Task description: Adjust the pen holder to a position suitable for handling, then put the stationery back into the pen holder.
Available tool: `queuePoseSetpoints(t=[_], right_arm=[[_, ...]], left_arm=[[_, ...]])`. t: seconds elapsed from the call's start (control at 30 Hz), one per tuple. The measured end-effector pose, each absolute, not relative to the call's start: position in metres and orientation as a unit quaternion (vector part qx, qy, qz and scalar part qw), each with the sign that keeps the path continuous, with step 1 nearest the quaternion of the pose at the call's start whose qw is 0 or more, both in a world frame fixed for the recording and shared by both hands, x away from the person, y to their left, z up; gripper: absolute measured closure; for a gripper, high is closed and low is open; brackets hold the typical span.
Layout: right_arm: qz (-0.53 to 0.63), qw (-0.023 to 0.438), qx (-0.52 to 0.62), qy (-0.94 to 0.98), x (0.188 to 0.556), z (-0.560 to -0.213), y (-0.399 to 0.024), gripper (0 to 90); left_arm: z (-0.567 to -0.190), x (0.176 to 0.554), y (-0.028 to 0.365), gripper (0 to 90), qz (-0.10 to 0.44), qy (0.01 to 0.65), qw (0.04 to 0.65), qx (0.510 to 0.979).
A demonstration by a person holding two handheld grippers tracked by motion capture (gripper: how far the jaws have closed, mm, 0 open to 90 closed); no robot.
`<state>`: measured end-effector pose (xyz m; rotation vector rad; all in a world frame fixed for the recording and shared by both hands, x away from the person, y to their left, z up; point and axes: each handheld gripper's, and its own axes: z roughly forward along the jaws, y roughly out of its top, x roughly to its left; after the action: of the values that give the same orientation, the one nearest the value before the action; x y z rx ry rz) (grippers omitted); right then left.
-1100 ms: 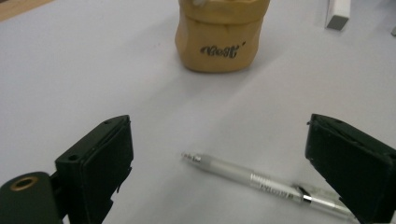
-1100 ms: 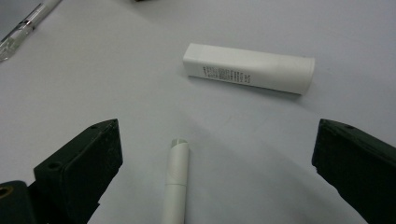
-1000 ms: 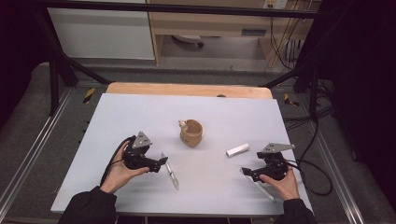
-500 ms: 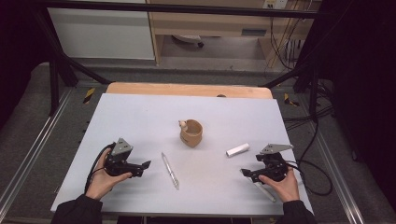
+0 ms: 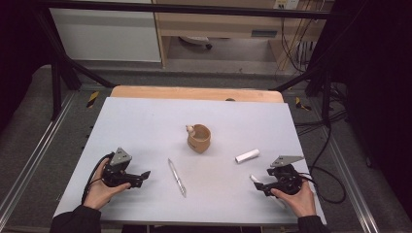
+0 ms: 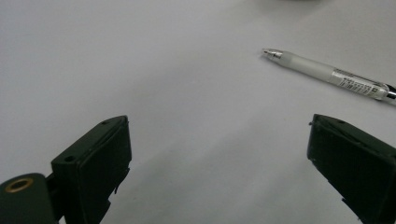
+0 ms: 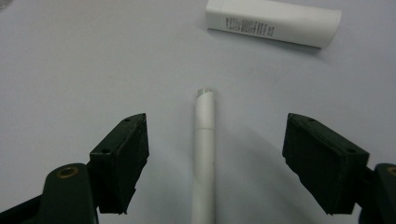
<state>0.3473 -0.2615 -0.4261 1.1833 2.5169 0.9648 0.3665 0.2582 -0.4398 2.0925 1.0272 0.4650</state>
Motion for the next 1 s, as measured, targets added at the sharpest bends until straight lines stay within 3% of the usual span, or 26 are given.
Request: queuePoseSetpoints(t=[0.57,1.0], right_arm=[[0.310,0.093,0.401,0.857,0.338,-0.426,-0.262,44.4],[0.289,0.091,0.403,0.864,0.336,-0.428,-0.261,67.1]], left_arm=[[-0.440,0.367,0.262,6.2,0.182,0.405,0.376,0.813],[-0.440,0.367,0.262,6.2,0.180,0.405,0.376,0.814]])
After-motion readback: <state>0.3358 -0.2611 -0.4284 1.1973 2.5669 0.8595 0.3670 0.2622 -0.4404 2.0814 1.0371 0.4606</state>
